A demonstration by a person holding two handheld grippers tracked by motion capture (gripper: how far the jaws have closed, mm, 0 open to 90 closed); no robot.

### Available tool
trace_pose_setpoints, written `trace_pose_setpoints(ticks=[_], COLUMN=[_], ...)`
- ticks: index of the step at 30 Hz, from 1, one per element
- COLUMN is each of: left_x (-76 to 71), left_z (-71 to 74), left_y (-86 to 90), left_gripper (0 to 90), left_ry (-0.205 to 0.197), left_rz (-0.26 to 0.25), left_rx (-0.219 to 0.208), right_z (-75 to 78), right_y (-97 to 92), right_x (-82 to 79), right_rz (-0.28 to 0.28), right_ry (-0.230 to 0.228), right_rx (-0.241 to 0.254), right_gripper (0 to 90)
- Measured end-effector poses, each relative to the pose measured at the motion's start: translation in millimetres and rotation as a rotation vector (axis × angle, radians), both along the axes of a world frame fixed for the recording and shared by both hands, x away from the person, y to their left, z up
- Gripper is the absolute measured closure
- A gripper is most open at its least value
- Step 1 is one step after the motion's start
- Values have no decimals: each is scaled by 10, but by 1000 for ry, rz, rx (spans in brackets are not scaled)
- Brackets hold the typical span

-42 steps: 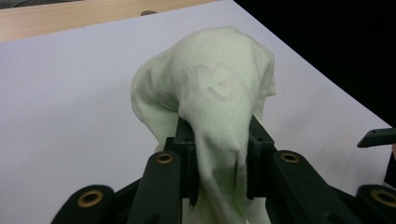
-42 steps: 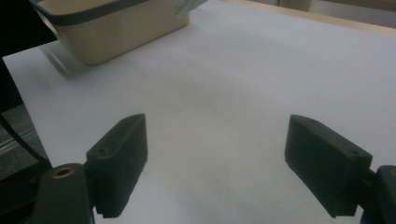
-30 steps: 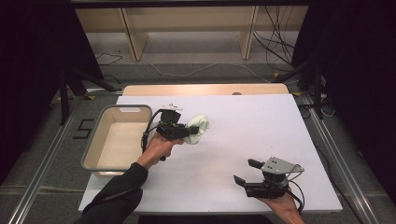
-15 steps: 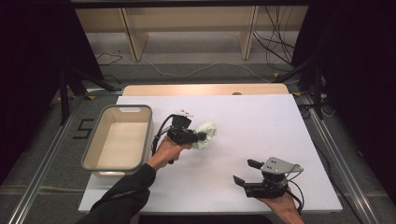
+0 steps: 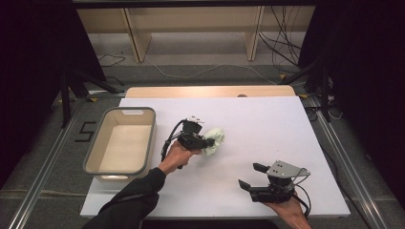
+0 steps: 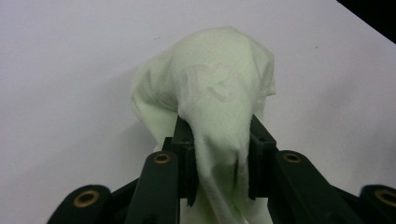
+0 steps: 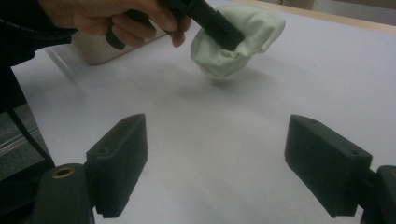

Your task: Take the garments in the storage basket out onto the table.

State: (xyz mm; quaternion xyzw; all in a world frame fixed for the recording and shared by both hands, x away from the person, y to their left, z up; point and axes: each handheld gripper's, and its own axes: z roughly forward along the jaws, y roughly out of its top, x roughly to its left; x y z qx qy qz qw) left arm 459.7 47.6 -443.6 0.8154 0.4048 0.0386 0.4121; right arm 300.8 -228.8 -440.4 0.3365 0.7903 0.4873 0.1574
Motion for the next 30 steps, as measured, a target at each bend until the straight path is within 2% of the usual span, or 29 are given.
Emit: trace_pose_setpoints(ticks=[8,16,22,27,30], left_x=[10,46,46,53,63], left_z=[-74,-176,-230,-241,-259], left_y=[-36,-41,-90,-93,-93], left_gripper=[691,656,599,510,437], left_ry=[-7,22,33,41,55], left_rz=[18,30,30,32,31], left_rx=[19,39,56,51,61], right_z=[-3,-4,-2,0,-1], right_y=[8,7,11,7,8], right_x=[-1,0,-1,-3,-3], right_rz=[2,2,3,5,5], right_ry=[-1,-1,0,-1,-2], right_rx=[2,3,-6,-3,-3], right_gripper=[220,221,220,221,220])
